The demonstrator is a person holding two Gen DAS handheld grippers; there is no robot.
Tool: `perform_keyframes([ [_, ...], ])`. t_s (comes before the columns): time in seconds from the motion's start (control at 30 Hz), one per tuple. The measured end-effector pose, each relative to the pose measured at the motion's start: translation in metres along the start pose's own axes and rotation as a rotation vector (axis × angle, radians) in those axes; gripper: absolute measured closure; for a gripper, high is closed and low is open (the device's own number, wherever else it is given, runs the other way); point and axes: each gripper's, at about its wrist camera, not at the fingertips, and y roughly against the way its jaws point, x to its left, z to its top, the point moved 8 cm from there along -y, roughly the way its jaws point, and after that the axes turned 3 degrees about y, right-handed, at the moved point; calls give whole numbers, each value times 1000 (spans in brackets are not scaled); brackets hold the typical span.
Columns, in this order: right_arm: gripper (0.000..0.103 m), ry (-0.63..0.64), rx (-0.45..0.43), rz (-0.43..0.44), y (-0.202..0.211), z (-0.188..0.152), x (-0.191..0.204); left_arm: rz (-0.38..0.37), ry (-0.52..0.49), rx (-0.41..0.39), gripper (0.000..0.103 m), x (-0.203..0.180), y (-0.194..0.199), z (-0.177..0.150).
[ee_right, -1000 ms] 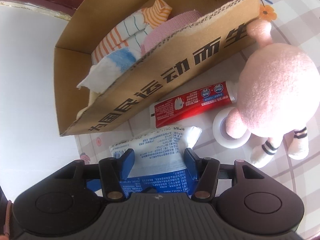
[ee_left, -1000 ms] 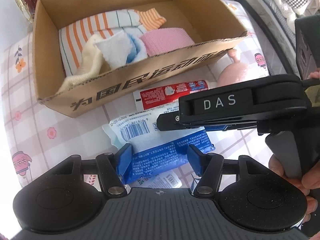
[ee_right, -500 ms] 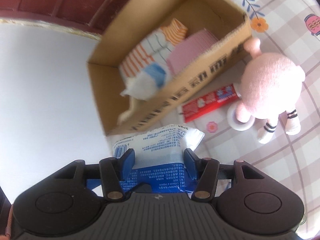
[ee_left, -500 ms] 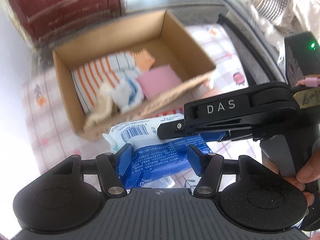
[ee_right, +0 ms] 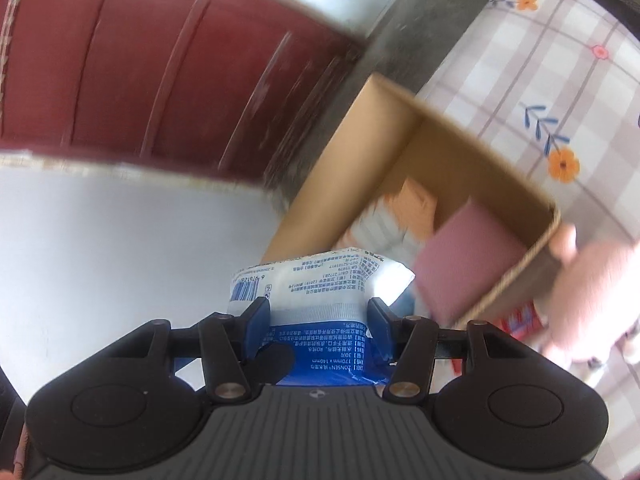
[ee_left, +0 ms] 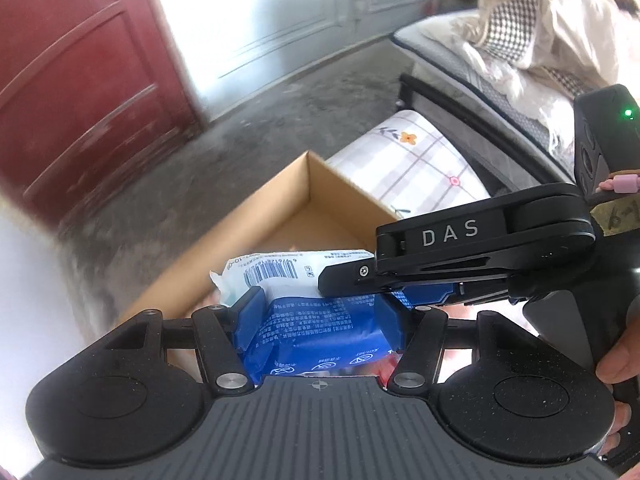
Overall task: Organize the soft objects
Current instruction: 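Carry the blue wet-wipes pack with both grippers into the box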
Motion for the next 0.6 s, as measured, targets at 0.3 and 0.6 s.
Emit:
perform_keyframes([
  [0.3, 47, -25, -210, -71, -35, 60, -32, 19, -104, -35, 43, 8, -85, 35],
  [0.6, 47, 3, -239, -158, -31, 55, -48, 57, 19, 45, 43, 39, -69, 1],
])
